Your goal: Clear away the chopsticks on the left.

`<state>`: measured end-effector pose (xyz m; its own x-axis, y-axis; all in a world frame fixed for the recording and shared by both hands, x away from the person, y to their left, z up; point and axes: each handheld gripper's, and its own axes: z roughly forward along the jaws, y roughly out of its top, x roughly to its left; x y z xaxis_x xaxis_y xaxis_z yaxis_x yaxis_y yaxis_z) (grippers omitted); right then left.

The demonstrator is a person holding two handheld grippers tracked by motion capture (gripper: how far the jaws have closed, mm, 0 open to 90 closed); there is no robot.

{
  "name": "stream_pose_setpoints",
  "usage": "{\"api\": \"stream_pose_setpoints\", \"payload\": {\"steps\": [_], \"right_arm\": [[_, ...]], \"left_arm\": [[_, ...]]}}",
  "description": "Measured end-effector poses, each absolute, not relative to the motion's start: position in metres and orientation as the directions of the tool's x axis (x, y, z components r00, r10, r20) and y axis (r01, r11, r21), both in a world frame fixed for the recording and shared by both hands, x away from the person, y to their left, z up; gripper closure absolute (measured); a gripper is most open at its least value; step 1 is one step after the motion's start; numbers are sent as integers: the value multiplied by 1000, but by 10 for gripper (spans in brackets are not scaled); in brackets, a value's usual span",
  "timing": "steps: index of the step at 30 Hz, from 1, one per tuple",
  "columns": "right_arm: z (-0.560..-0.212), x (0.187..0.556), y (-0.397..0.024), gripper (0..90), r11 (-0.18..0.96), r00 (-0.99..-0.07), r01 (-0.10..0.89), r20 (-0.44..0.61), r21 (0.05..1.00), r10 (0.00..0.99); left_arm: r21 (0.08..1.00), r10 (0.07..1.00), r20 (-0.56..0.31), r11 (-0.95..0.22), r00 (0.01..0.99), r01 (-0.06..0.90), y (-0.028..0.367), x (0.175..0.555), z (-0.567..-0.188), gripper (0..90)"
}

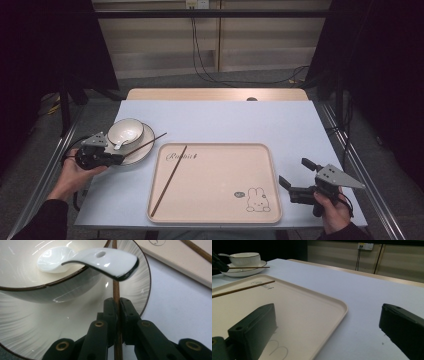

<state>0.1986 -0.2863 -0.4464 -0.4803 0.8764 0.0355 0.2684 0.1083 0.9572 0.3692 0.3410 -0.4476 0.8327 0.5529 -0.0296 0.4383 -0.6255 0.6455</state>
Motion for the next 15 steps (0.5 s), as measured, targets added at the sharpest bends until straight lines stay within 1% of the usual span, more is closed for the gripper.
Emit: {"api": "stream_pose_setpoints", "payload": {"steps": [3,5,7,9,11,12,15], "right_arm": [[-446,199,-286,9,109,-481,267,35,958,876],[-446,199,-286,9,109,-480,266,34,958,876],[-446,199,-286,9,108,-481,267,35,958,876],[-446,199,-286,9,108,-481,268,36,957,876],[-446,199,-286,9,108,-481,267,35,958,876],[-446,199,-286,9,108,-480,266,34,958,876],[-446,199,-287,9,112,-481,265,31,958,876]], "left_arm": [[650,553,-56,-612,831,451,340,369,-446,845],[657,560,-55,-603,827,452,339,367,-445,845],[659,558,-86,-589,825,467,338,366,-444,845],[665,560,-81,-586,825,463,338,365,-442,846],[670,568,-90,-574,818,471,338,363,-441,846],[673,565,-114,-562,818,482,338,363,-441,845],[671,578,-117,-554,808,493,338,362,-439,847]]}}
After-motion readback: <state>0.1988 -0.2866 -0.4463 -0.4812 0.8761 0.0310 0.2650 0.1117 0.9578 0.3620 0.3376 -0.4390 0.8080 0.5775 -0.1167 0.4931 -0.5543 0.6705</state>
